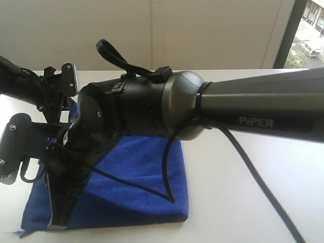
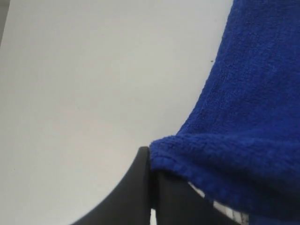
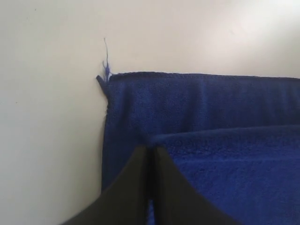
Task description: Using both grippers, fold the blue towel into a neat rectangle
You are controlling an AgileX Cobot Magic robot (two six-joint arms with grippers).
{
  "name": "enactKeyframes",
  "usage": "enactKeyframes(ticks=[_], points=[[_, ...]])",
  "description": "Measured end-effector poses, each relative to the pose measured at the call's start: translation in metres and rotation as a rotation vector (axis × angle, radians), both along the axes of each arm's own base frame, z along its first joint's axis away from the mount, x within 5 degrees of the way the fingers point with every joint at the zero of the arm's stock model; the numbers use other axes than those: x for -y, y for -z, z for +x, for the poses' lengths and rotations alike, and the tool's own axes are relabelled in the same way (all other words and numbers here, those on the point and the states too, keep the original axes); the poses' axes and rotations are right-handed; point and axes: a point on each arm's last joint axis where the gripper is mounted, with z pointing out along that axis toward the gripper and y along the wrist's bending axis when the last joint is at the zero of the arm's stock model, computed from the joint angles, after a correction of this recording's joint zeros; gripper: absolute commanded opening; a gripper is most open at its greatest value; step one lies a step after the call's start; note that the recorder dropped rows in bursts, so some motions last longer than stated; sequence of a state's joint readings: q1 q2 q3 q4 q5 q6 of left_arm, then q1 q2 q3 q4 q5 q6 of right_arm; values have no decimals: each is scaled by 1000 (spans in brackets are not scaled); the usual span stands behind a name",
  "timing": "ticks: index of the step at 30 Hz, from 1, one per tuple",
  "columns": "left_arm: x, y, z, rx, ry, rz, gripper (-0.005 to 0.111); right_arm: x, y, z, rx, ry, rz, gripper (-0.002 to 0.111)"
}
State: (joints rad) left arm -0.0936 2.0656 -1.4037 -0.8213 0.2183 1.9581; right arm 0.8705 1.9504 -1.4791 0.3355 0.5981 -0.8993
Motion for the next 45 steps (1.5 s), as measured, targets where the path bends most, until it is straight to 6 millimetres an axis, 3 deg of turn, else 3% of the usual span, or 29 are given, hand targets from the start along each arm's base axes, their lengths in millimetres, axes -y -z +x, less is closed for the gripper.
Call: enactKeyframes(ticks=[10,22,34,39,45], points=[[-23,-4,-10,-48,155,158,0,1,-11,-1,24,2,26,0],[-37,1,-11,-82,148,162,0,-2,-12,-3,-21,32,70,0],[-41,4,-13,-106,176,190,0,-8,23,-1,-116,44,20,0],[-56,5,-15,-129,162,190,0,-9,26,-1,-126,45,14,0],[-60,5,-15,-133,154,187,0,-9,26,-1,-127,46,16,0]])
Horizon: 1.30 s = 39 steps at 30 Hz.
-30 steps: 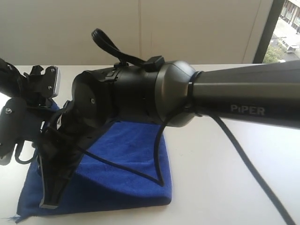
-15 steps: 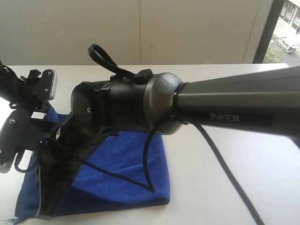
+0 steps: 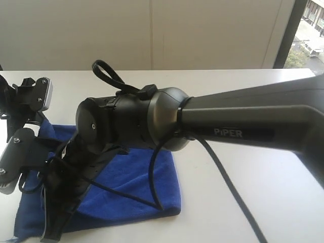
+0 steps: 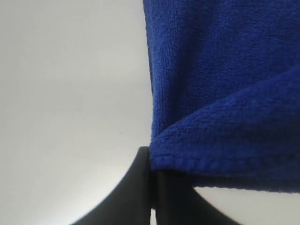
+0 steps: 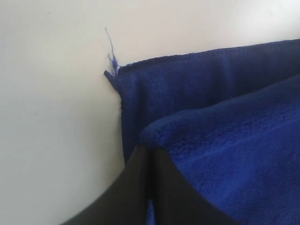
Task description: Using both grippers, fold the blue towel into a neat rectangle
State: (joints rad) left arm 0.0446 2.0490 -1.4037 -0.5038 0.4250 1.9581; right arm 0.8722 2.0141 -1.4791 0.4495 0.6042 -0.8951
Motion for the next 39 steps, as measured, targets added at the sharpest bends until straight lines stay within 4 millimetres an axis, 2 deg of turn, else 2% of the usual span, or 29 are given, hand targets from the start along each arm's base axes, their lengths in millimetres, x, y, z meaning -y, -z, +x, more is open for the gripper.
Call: enactKeyframes(ticks=[4,6,7,9,12,22,24,28,31,33,35,37,39], points=[[0,0,0,-1,1,-1,4,0,-7,-1,-4,9,25,0],[0,0,0,-1,1,-1,21,0,-12,-2,-9,14,50,0],[0,0,0,-1,1,-1,34,-1,-13,-3,-14,16,54,0],[0,0,0,2,0,2,46,-2,-10,-2,-24,20,54,0],[-2,0,0,9,11,29,55,-3,-3,-2,-34,20,44,0],[-8,-1,6,76,19,116,56,-4,-1,-2,-50,20,55,1],[-9,-1,6,84,19,125,56,-5,-1,-2,-53,21,57,9],[-9,-1,6,84,23,131,56,-4,0,-4,-76,12,47,37],[-9,-1,6,84,26,135,56,-3,1,-6,-75,-11,31,48],[-9,-1,6,84,27,136,56,-1,-1,-5,-48,-33,11,47],[-10,0,6,84,28,138,56,2,-8,-3,-10,-35,7,41],[-10,0,6,84,28,137,56,10,-22,7,35,16,38,27],[-9,0,6,82,29,137,56,24,-29,25,71,87,65,11]])
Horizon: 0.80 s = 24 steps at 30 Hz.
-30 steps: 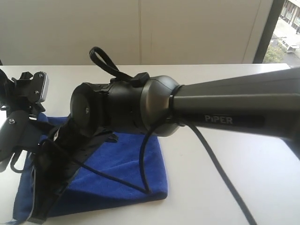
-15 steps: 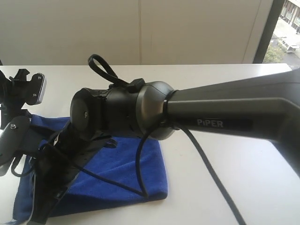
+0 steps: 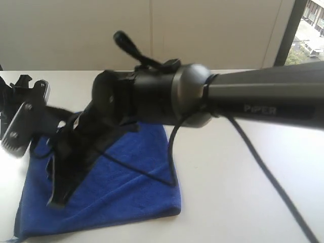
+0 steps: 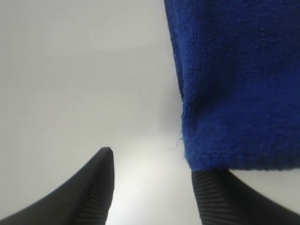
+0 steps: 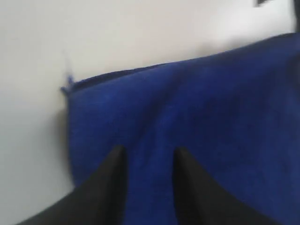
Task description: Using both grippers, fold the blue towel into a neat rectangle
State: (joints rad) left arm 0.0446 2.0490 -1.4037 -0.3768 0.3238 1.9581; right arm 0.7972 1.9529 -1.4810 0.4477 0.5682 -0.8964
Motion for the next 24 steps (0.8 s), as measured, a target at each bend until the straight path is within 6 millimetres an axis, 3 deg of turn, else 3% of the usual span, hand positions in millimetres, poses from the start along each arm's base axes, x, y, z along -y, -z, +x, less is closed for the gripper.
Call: enactKeyframes(ticks=[2,9,17,24], points=[[0,0,0,0,0,0,56,15,1,20,6,78,12,0],[0,0,-1,-8,3,-3,56,75,69,83,-121,305,-80,0],[0,0,-1,-10,4,-3,56,105,98,103,-178,389,-119,0],[0,0,-1,-10,4,-3,56,113,102,108,-174,436,-152,0]])
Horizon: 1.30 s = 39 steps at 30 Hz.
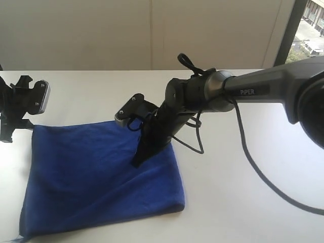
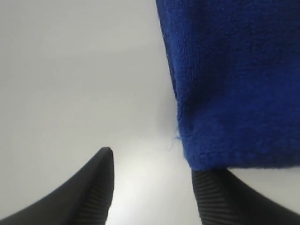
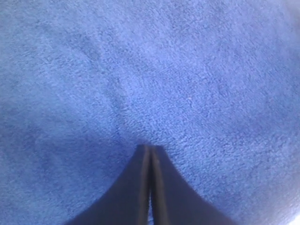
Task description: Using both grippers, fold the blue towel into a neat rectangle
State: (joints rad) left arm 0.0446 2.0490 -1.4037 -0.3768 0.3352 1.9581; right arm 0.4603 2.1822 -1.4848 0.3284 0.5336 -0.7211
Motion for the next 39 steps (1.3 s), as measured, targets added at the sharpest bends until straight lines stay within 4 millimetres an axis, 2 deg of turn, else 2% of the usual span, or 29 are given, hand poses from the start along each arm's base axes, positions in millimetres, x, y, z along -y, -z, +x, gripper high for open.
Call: enactKeyframes(ticks=[6,16,19,21,25,26,29,32,35,39], points=[[-3,0,0,0,-7,0,56,9,0,4,3,31,-33,0],[-20,0,0,0,-46,0,54,22,0,11,-3,77,-34,0],[-18,-1,0,-3,-64,-30,50,23,-2,11,1,79,-32,0],[-17,-9,-1,6,-105,-66,43,24,-7,10,-1,80,-30,0],[-15,-37,-7,2,-278,-196,25,26,-24,8,24,79,-19,0],[-13,-49,-11,-18,-367,-267,20,26,-32,8,43,81,-10,0],[-3,-75,-28,-175,-599,-496,1,28,-49,9,102,90,12,0],[12,-90,-50,-420,-688,-640,0,32,-52,11,108,98,13,0],[35,-89,-69,-668,-658,-650,0,35,-49,5,35,90,-5,0],[64,-68,-96,-851,-645,-595,0,36,-50,-9,-81,80,-8,0]])
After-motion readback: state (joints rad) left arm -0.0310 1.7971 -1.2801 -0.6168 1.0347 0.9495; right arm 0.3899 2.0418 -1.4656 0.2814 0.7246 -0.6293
